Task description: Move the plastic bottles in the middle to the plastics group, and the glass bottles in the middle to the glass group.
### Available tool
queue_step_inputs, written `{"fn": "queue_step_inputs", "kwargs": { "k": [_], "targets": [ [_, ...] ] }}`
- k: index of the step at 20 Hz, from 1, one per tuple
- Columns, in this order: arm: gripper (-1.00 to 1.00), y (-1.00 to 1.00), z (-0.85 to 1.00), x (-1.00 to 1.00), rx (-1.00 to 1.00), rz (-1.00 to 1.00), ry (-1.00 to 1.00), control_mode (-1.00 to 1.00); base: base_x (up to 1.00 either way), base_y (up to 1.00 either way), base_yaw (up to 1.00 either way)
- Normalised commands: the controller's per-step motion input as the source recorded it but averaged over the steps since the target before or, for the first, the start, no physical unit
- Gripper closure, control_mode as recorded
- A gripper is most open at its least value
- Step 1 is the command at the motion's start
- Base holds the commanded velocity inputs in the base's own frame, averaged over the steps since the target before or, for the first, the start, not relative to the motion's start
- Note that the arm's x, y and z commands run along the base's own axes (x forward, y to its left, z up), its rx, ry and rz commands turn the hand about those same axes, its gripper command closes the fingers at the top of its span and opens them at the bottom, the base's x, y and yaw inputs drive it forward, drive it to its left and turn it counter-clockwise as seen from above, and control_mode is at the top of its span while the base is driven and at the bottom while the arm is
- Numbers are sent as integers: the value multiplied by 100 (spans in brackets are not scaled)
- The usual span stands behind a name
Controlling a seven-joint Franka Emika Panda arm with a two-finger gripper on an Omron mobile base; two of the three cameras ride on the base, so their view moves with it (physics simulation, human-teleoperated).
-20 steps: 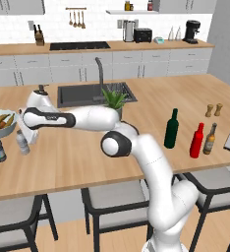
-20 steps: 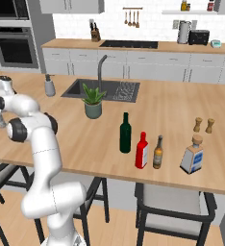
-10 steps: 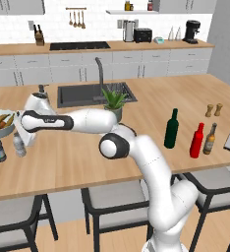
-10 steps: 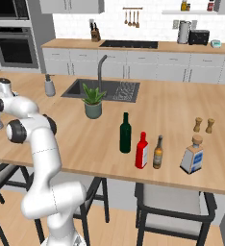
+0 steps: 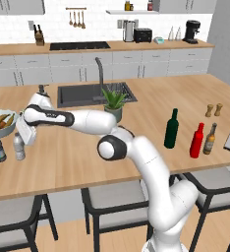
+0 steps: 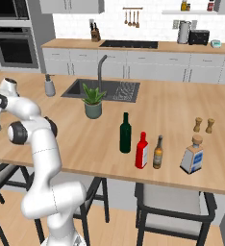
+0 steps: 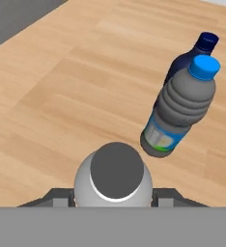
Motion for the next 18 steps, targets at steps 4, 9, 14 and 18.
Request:
{"fn": "queue_step_inputs", "kwargs": {
  "k": [4,9,14,18],
  "targets": [
    [100,0,0,1,0,0,-3,-100,0,0,0],
    [100,0,-8,2,-7,0,-6,-100,0,0,0],
    [100,0,-22,0,-6,0,-10,-100,0,0,0],
    [100,0,-14,0,0,0,-4,-100,0,0,0]
  ]
}}
